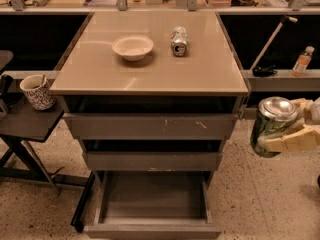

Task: Place green can into bottom drawer

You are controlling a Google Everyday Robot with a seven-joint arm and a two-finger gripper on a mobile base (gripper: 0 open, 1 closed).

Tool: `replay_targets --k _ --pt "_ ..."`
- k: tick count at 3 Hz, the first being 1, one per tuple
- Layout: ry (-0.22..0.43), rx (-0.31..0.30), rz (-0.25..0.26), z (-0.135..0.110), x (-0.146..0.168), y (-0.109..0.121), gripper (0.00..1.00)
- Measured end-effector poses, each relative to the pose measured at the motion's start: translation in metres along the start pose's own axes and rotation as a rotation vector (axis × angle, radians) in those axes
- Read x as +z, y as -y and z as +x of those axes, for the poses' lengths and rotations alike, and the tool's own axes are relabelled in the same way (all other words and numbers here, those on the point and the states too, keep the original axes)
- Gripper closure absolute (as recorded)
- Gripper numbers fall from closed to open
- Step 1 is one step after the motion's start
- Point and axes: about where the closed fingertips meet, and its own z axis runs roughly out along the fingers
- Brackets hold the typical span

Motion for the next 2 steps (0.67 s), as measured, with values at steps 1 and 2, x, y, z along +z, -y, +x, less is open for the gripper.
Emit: replay_targets --k 1,2 --pt "0.011 -0.033 0.008 0.011 0.028 -0.009 1.0" --pt "0.111 -0.007 0.009 0.055 0.09 -0.023 1.0"
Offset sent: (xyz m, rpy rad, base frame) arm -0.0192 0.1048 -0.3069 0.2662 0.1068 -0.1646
